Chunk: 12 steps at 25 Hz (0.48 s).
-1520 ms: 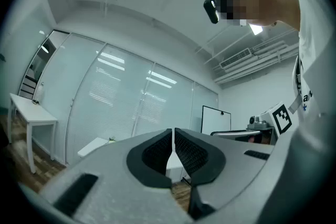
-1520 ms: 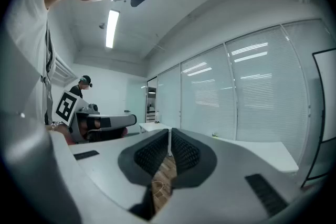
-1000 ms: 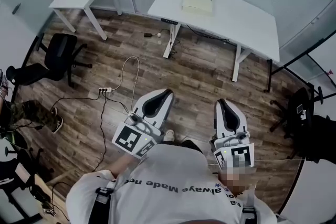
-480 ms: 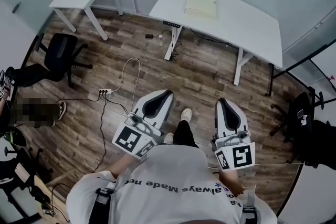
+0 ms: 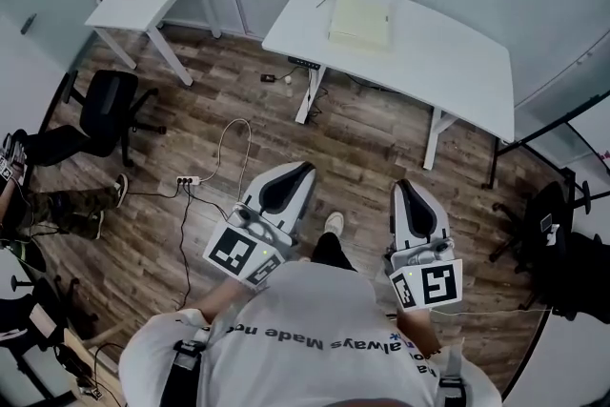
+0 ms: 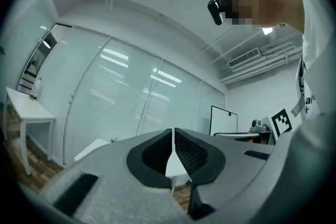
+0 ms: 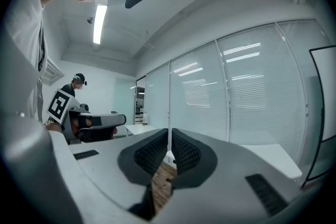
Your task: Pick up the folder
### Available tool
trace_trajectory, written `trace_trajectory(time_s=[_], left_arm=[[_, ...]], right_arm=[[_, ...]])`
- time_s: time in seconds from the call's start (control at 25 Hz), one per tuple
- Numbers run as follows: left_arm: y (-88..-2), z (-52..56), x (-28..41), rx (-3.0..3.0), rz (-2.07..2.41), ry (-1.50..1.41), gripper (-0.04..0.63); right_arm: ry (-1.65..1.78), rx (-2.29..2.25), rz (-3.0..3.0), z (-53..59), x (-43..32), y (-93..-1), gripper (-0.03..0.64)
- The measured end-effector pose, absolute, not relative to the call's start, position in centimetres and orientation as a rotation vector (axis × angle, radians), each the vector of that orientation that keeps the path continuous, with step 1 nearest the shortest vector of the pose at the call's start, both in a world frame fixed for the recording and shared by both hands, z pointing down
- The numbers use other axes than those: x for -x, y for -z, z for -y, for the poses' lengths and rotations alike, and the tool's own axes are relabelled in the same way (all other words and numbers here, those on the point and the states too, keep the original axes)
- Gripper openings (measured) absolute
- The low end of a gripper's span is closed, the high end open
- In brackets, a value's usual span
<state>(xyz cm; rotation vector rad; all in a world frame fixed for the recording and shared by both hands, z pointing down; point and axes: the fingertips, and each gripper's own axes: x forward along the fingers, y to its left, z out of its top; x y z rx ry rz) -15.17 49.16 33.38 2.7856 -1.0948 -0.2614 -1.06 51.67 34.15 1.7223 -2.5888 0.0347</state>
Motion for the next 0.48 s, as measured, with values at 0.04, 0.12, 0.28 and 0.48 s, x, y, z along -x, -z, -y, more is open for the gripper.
trace_trajectory(time_s=[0.04,0.12,0.28,0.48], left_arm=[[-33.4,-48.3,14.7,-2.786,1.095,0.258,0.023],[-33.3,-46.5,13.8,-2.787,1.099,0.253,0.023],[-33.0,-42.8,11.4,-2.785,1.106,0.252,0.023],[-32.8,-38.2,8.6,-2.787,1.112,0.248,0.023]], right_arm=[[-0.038,-1.726,2.588,-50.8,0.5,-34.2,0.026],[-0.043,-1.727,2.588,-49.0,-0.5,-34.2,0.026],[-0.049,-1.72,2.594,-45.4,-2.8,-34.1,0.026],[-0.049,-1.717,2.599,-40.6,-5.7,-33.9,0.026]])
